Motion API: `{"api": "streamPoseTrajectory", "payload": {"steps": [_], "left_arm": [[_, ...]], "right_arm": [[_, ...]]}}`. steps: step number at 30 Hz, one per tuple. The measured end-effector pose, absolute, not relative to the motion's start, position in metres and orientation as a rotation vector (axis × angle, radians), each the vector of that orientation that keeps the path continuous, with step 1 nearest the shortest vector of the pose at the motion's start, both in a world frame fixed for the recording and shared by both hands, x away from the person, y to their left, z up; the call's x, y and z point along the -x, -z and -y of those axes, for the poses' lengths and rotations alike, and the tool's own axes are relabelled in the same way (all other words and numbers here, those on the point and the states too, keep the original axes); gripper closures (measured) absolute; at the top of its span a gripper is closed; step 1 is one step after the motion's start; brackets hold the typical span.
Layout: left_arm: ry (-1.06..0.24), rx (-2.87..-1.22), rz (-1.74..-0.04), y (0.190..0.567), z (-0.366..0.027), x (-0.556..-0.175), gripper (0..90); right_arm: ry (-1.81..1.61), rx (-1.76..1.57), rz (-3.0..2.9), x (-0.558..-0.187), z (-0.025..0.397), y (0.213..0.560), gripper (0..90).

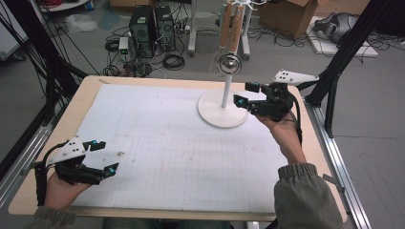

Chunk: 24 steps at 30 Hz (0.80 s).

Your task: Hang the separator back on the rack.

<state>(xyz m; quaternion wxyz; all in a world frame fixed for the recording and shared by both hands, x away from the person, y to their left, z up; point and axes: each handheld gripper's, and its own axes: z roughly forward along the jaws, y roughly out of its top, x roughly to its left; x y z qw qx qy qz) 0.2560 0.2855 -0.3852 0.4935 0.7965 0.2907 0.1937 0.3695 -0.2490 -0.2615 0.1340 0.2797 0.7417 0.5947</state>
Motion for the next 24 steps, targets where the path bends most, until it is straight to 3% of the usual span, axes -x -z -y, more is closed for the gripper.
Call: {"api": "streamPoseTrajectory", "payload": {"steps": [24], "left_arm": [[-0.450,-1.938,-0.689,0.386,-0.279,-0.261,11.4]], "right_arm": [[-1.675,-0.846,-2.194,-0.334,0.249,0.312,20.2]]}}
